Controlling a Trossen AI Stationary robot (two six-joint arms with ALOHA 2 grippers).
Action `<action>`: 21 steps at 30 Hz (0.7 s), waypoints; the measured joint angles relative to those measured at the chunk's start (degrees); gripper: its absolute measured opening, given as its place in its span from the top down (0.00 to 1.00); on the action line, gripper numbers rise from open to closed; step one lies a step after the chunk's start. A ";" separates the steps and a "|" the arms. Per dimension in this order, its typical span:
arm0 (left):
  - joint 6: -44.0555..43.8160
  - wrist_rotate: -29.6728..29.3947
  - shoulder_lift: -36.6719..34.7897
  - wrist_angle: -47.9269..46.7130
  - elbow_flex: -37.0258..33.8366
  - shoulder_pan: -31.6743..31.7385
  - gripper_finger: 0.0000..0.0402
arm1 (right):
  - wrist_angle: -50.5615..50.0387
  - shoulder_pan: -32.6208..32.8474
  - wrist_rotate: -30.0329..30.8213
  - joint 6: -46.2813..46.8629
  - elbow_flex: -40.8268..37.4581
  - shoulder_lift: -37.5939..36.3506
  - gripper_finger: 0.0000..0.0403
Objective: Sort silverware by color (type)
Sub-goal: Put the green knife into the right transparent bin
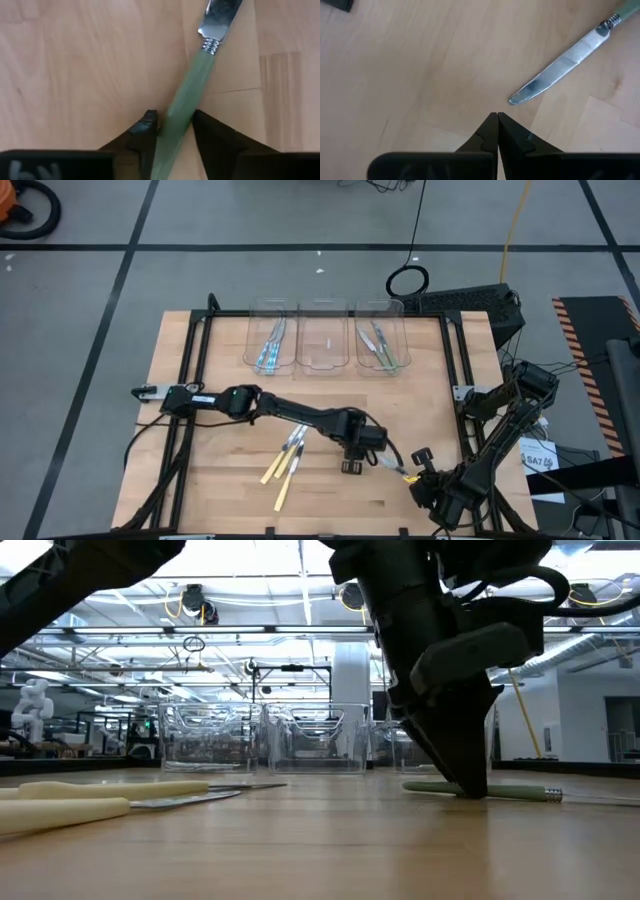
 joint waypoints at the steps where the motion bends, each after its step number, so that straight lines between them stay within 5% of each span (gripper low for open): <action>1: -0.83 0.41 0.00 -0.05 -0.19 -0.08 0.69 | 0.00 0.00 0.00 0.02 0.00 0.00 1.00; 9: -9.66 -2.44 -0.04 -0.84 -0.26 -4.37 0.87 | 0.07 0.00 0.01 0.05 0.00 0.00 1.00; 21: -15.27 -13.48 0.26 -0.61 -0.06 -10.05 0.88 | 0.04 -0.21 3.04 -1.77 0.02 -0.02 1.00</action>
